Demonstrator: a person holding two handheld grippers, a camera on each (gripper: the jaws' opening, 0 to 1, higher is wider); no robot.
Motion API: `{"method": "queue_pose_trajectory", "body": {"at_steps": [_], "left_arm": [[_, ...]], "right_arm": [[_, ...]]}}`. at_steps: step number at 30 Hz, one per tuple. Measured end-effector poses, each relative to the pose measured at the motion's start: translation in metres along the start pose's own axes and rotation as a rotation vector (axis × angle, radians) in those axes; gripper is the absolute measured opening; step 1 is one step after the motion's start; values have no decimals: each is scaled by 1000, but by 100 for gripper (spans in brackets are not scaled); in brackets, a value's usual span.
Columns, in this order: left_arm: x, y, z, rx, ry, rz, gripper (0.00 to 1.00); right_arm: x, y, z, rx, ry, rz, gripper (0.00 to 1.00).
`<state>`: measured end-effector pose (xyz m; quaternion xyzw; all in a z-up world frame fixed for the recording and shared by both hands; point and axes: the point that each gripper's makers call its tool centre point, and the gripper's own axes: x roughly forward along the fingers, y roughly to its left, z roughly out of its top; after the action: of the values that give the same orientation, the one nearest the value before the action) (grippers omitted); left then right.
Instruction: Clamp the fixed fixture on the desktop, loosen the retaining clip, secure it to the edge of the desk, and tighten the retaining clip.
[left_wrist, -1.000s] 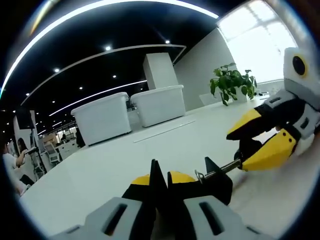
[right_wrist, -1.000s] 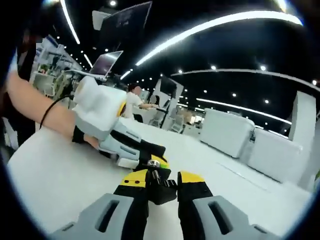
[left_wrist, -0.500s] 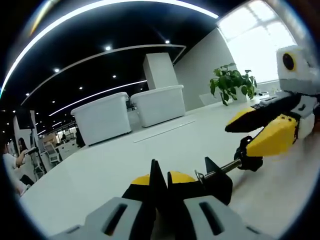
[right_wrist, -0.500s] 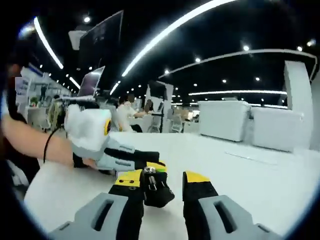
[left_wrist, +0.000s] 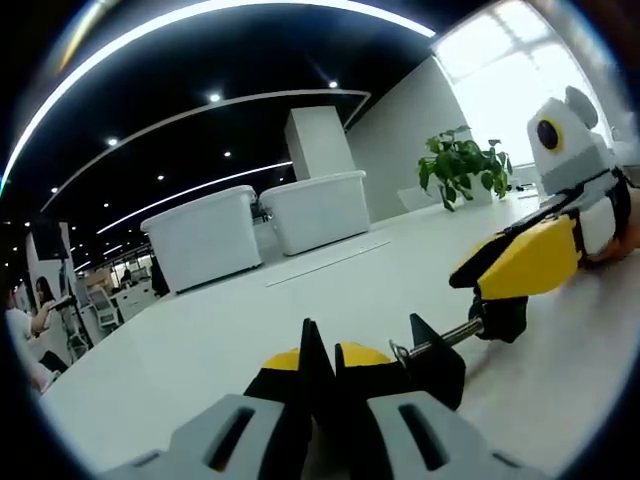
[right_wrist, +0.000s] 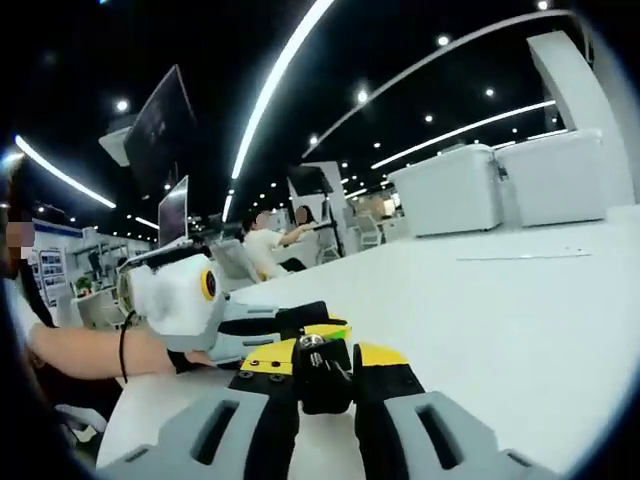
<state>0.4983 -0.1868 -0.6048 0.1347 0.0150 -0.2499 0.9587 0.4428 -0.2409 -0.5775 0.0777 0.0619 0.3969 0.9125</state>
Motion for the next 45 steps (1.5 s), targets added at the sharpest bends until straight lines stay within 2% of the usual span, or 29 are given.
{"method": "queue_pose_trajectory", "body": {"at_steps": [6, 16, 19, 23, 36, 45], "left_arm": [[0, 0, 0, 0, 0, 2, 9], [-1, 0, -1, 0, 0, 4, 9], [-1, 0, -1, 0, 0, 4, 9], [-1, 0, -1, 0, 0, 4, 9], [-2, 0, 0, 0, 2, 7, 9], [-2, 0, 0, 0, 2, 7, 9]], "right_arm": [[1, 5, 0, -44, -8, 12, 16], [1, 10, 2, -206, -30, 2, 16], [-2, 19, 0, -286, -37, -8, 16], [2, 9, 4, -404, -37, -17, 16], [6, 18, 1, -769, 1, -78, 17], [6, 21, -2, -909, 24, -92, 17]]}}
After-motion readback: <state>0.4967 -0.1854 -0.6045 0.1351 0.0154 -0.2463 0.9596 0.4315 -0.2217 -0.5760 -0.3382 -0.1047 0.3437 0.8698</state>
